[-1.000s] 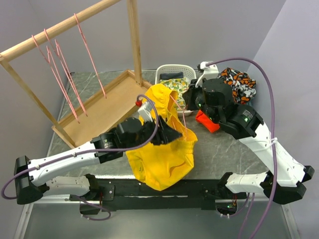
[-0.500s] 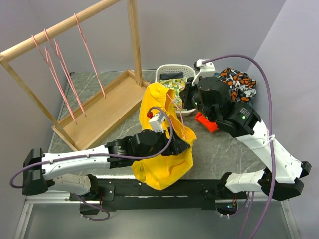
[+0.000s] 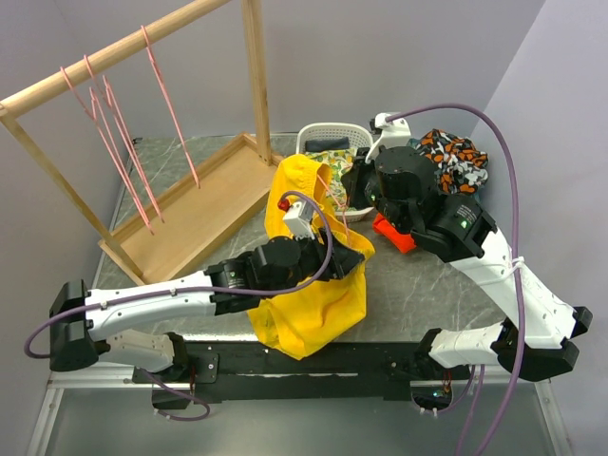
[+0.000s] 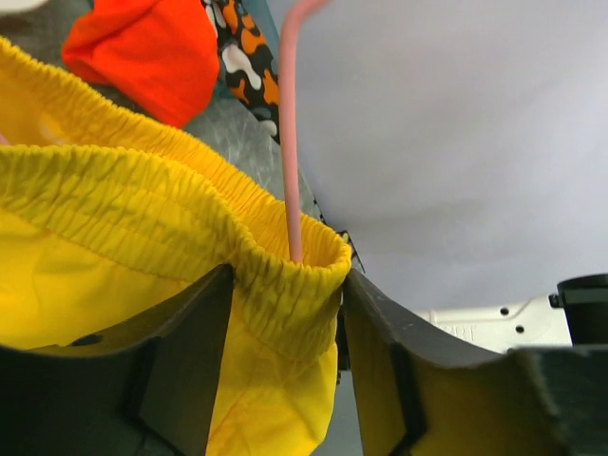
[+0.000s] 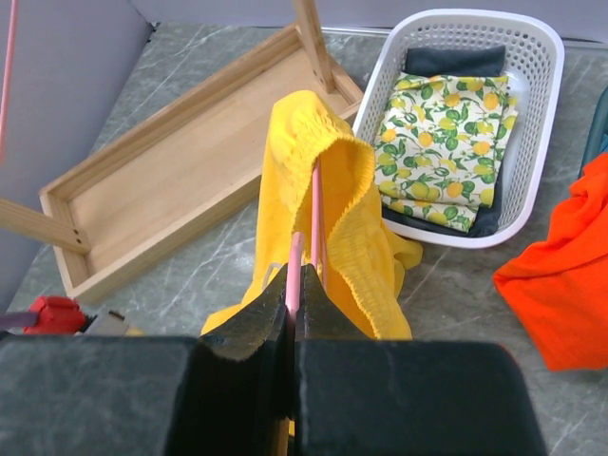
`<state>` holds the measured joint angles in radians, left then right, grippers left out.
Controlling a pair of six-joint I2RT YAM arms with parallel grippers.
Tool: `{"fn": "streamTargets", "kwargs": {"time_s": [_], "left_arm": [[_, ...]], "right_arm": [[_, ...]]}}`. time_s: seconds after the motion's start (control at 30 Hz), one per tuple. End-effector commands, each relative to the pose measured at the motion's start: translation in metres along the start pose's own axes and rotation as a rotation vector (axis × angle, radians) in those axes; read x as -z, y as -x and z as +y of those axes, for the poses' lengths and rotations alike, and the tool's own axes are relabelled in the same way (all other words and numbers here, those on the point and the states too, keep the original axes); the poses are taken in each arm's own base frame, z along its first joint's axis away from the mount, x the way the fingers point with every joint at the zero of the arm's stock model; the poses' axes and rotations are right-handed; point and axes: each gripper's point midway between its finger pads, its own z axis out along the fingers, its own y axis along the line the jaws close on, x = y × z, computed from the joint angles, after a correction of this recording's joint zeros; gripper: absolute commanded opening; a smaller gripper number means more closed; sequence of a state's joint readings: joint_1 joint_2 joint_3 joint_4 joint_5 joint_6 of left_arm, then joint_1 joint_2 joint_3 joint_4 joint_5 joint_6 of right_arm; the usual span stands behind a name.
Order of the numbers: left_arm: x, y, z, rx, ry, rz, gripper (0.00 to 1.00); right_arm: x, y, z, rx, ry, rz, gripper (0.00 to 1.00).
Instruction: Place the shorts on the hanger
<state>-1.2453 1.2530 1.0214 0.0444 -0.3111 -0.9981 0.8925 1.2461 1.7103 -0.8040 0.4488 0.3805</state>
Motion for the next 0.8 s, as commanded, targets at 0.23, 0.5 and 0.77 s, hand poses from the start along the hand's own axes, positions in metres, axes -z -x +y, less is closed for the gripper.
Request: {"fn": "streamTargets", "kwargs": {"time_s": [0.23,0.5,0.77], "left_arm": [[-0.014,0.018,-0.035,0.01,-0.158,-0.044,0.36],[-0.012,0.029,-0.043,0.051,-0.23,-0.116,0.01],[-0.001,0.051,-0.049,0.101,-0.283,-0.225,0.01]], "right_arm": [[0.011,0.03,0.019,-0.088,0.068,-0.083,0.0],[0.009,0.028,0.02,-0.083,0.065,-0.078,0.0],[0.018,0.033,0.019,-0.083,0.088,-0.108,0.19]]}}
